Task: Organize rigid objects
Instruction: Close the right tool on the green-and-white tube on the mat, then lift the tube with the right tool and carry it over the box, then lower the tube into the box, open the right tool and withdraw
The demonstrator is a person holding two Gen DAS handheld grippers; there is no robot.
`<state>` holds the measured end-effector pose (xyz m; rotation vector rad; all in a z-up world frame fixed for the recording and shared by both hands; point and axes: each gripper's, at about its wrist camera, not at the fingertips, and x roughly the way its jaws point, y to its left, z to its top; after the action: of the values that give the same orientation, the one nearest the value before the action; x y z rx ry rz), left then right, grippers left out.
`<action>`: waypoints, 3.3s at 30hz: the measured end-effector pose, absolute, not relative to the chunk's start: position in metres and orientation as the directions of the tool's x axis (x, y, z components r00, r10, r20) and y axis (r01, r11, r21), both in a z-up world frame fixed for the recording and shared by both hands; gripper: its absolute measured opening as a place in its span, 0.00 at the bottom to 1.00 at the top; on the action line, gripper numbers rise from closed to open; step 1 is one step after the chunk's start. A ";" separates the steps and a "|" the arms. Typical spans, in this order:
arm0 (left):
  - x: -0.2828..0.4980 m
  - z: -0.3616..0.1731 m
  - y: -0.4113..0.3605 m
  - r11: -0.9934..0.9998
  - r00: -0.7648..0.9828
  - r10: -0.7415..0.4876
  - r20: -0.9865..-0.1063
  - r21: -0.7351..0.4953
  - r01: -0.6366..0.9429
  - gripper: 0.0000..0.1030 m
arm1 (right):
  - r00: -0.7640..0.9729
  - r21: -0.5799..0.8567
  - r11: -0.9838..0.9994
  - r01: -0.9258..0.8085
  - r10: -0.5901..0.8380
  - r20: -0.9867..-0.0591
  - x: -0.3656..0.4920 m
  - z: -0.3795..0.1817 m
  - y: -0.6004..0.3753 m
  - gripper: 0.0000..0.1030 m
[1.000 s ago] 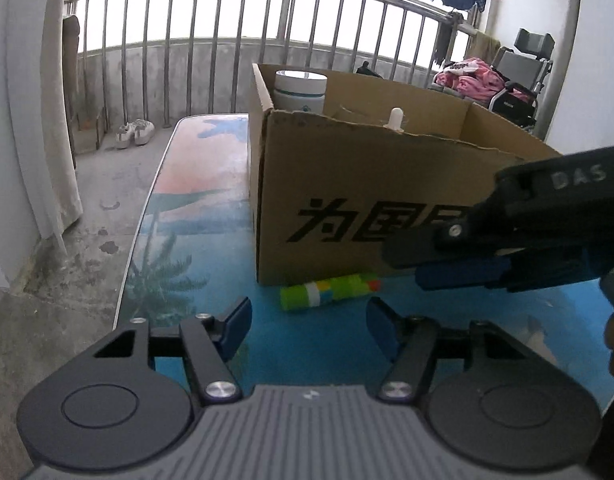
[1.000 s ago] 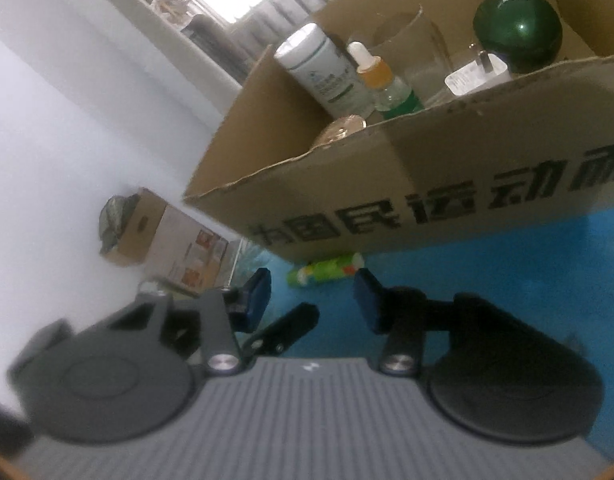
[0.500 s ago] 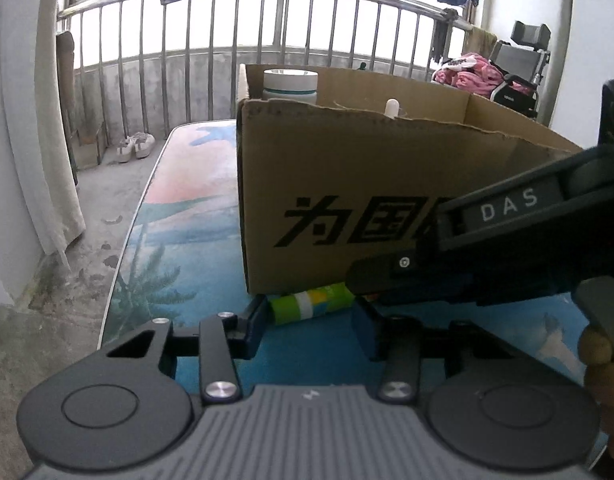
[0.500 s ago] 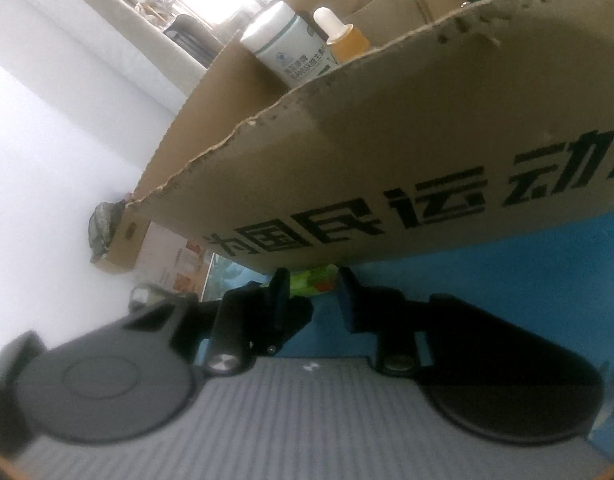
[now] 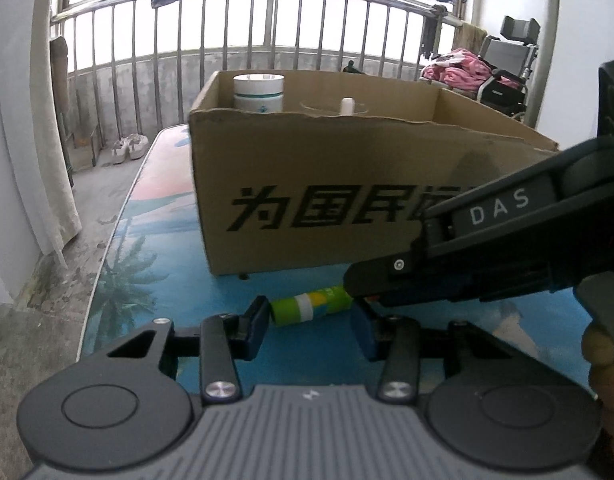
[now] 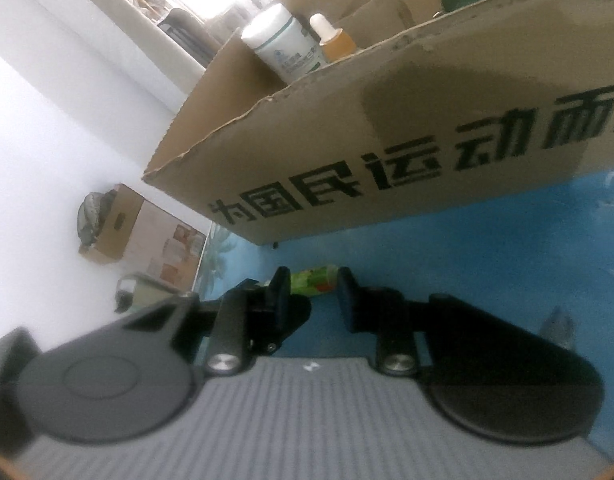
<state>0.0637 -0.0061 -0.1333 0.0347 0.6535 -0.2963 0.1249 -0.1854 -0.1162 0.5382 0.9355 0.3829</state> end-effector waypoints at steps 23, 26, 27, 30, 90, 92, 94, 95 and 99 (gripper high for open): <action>0.021 -0.101 -0.027 0.954 0.811 -0.253 -0.527 0.001 0.299 0.45 | 0.591 0.602 0.792 -0.104 0.536 -0.603 0.077 -0.081 -0.213 0.24; 0.017 -0.096 -0.030 0.953 0.818 -0.257 -0.514 0.004 0.303 0.45 | 0.601 0.604 0.789 -0.112 0.538 -0.592 0.072 -0.075 -0.216 0.24; 0.016 -0.095 -0.031 0.952 0.819 -0.260 -0.511 0.005 0.305 0.45 | 0.606 0.603 0.789 -0.114 0.537 -0.588 0.070 -0.073 -0.217 0.24; 0.012 -0.091 -0.035 0.950 0.827 -0.262 -0.497 0.020 0.313 0.45 | 0.622 0.598 0.793 -0.119 0.529 -0.577 0.062 -0.066 -0.222 0.24; 0.018 -0.003 0.018 0.962 0.885 -0.271 -0.378 -0.084 0.259 0.93 | 0.740 0.596 0.779 -0.194 0.515 -0.433 0.042 0.002 -0.271 0.63; 0.014 0.003 0.026 0.970 0.895 -0.242 -0.375 -0.109 0.217 0.97 | 0.744 0.583 0.784 -0.213 0.517 -0.423 0.032 0.006 -0.268 0.67; 0.011 0.007 0.031 0.975 0.904 -0.215 -0.370 -0.126 0.181 1.00 | 0.745 0.560 0.795 -0.233 0.516 -0.422 0.023 0.011 -0.263 0.69; 0.008 0.010 0.034 0.978 0.908 -0.201 -0.367 -0.133 0.163 1.00 | 0.748 0.543 0.804 -0.242 0.511 -0.423 0.020 0.014 -0.261 0.70; 0.003 0.015 0.041 0.981 0.911 -0.171 -0.375 -0.153 0.121 1.00 | 0.772 0.487 0.834 -0.261 0.483 -0.413 0.003 0.025 -0.256 0.76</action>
<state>0.0027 0.0413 0.0154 -0.1276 0.3970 -0.1507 0.0027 -0.2560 0.0245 0.4222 0.5549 0.4163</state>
